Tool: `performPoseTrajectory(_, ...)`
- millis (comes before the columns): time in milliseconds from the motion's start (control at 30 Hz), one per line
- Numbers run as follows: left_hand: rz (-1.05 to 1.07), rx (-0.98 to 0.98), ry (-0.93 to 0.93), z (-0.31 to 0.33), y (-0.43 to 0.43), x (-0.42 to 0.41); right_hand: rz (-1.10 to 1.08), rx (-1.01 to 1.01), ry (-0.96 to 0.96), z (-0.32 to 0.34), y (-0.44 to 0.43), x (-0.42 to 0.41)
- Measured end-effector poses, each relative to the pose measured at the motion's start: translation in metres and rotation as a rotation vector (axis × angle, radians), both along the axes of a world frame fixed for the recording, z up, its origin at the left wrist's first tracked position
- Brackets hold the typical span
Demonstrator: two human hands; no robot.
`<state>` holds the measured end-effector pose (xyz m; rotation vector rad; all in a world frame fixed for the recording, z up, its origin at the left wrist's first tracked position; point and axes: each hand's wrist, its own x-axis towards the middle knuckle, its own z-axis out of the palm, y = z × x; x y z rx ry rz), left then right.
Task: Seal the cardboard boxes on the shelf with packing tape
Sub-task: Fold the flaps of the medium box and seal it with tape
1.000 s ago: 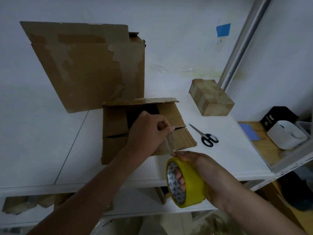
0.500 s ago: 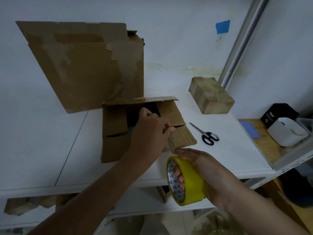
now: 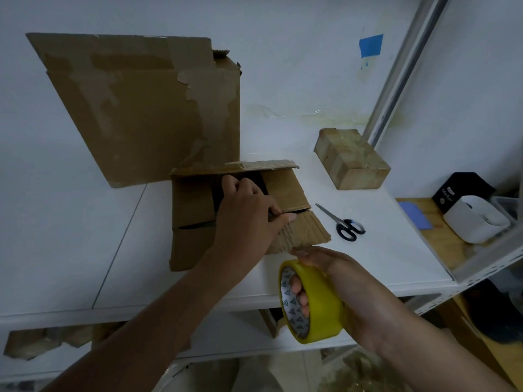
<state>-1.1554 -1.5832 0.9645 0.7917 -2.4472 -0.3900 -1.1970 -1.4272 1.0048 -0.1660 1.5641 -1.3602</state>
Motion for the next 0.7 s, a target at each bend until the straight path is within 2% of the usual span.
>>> performPoseTrajectory(167,0.005,-0.039,-0.137,0.002,-0.001,-0.001,-0.001,-0.013,0.002,0.002,0.000,0.000)
performPoseTrajectory(433,-0.033,0.191,-0.214,0.009,-0.009,0.002,-0.005,-0.009,-0.006,0.006,0.001,0.001)
performPoseTrajectory(567,-0.085,0.150,-0.313,0.007,-0.011,0.006,0.008,-0.003,-0.005,0.005,0.001,0.001)
performPoseTrajectory(700,-0.057,0.015,-0.233,0.014,-0.014,0.021,0.007,-0.007,0.002,0.005,0.002,0.002)
